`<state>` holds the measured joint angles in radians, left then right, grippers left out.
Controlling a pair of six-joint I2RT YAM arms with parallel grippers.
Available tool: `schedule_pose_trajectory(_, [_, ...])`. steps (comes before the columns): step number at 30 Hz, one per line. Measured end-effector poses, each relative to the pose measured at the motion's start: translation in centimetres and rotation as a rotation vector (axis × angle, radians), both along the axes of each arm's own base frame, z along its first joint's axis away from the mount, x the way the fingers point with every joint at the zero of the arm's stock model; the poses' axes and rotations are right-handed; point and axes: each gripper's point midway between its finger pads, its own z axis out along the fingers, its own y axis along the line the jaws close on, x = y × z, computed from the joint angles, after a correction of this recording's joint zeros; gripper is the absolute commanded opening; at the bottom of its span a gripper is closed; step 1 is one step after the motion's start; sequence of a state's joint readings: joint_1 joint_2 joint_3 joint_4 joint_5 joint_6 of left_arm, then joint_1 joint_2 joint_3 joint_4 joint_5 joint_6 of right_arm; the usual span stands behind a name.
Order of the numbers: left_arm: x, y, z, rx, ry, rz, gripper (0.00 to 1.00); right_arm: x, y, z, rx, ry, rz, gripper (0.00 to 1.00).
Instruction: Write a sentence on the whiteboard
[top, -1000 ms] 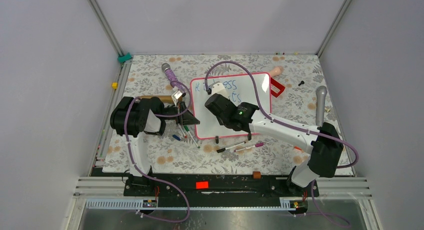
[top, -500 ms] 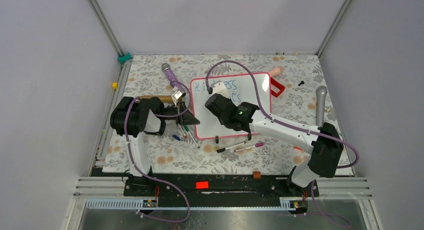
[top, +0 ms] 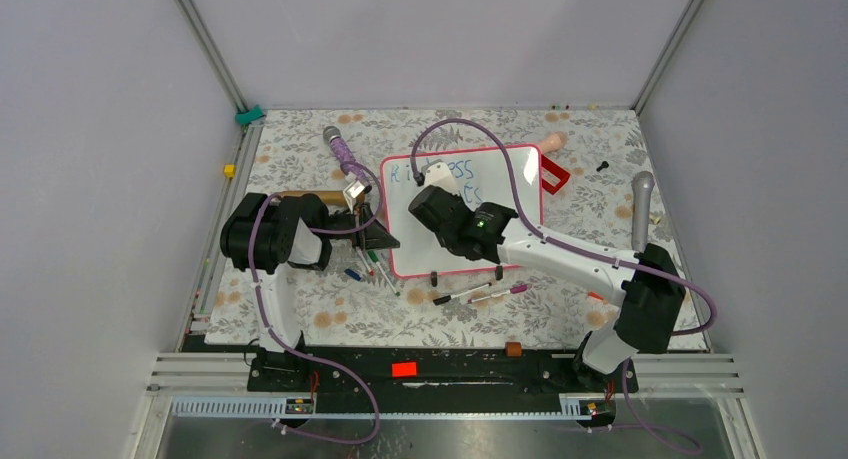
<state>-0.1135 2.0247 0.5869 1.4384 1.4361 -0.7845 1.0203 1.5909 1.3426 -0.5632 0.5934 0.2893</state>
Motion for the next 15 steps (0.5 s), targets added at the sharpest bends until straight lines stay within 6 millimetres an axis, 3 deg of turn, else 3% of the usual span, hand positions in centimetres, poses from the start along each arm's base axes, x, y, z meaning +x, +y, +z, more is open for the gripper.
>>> schedule_pose_trajectory(15, [0.0, 0.0, 0.0, 0.0, 0.0, 0.001, 0.0, -0.9, -1.2, -1.1, -0.007, 0.029, -0.024, 0.0])
